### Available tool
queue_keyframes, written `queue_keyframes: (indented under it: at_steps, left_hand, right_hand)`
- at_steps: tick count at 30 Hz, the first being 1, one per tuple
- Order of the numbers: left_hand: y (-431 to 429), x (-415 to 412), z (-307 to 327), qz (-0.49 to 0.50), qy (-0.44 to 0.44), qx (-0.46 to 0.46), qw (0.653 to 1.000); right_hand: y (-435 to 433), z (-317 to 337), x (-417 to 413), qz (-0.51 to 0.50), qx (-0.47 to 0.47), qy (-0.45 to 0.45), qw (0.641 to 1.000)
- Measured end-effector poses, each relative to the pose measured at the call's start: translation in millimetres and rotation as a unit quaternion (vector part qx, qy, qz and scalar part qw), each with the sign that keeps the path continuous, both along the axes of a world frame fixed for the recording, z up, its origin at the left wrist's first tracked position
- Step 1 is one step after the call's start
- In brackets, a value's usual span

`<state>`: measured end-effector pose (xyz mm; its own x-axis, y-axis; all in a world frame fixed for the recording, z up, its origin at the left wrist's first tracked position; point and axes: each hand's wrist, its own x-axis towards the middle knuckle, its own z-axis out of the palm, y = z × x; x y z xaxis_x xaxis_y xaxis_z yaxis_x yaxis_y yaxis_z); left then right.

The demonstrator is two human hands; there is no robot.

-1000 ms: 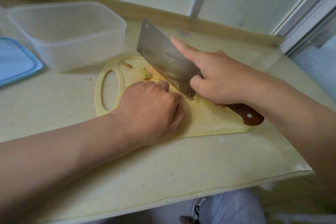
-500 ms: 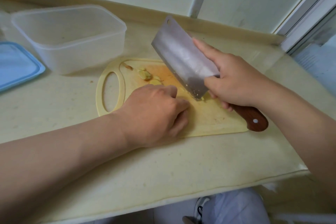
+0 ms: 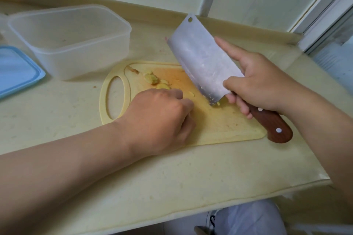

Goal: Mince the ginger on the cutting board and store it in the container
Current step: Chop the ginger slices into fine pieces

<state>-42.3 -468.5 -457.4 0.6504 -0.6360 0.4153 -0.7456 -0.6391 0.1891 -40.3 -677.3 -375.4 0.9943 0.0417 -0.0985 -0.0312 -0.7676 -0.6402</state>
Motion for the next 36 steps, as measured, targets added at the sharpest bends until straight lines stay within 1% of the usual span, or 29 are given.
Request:
queue_keyframes:
  at_steps: [4, 8, 12, 15, 19, 22, 25, 32, 36]
  left_hand:
    - [0, -1, 0, 0.007, 0.006, 0.004, 1.0]
    - [0, 0, 0, 0.006, 0.007, 0.006, 1.0]
    - [1, 1, -1, 0.003, 0.002, 0.009, 1.0]
    - [1, 2, -2, 0.003, -0.003, 0.006, 1.0]
    - [1, 1, -2, 0.003, -0.006, 0.003, 1.0]
    - [2, 1, -1, 0.006, -0.009, -0.004, 1.0]
    - [2, 0, -2, 0.007, -0.014, -0.006, 1.0]
    - [2, 0, -3, 0.013, -0.005, -0.009, 1.0]
    - [2, -2, 0, 0.028, -0.021, -0.024, 0.999]
  right_hand:
    - [1, -7, 3, 0.009, 0.021, 0.041, 0.999]
    - [-13, -5, 10, -0.004, 0.004, 0.064, 0.998]
    - [-31, 2, 15, -0.03, -0.01, 0.066, 0.997]
    - [-32, 6, 14, -0.035, -0.003, 0.058, 0.998]
    - [-13, 8, 10, -0.011, 0.033, 0.043, 0.998]
    - [5, 1, 7, 0.014, 0.046, 0.057, 0.997]
    - [11, -8, 8, 0.024, 0.038, 0.073, 0.996]
    - [-23, 2, 10, -0.025, 0.017, 0.079, 0.996]
    - [-35, 4, 6, -0.033, 0.02, 0.082, 0.996]
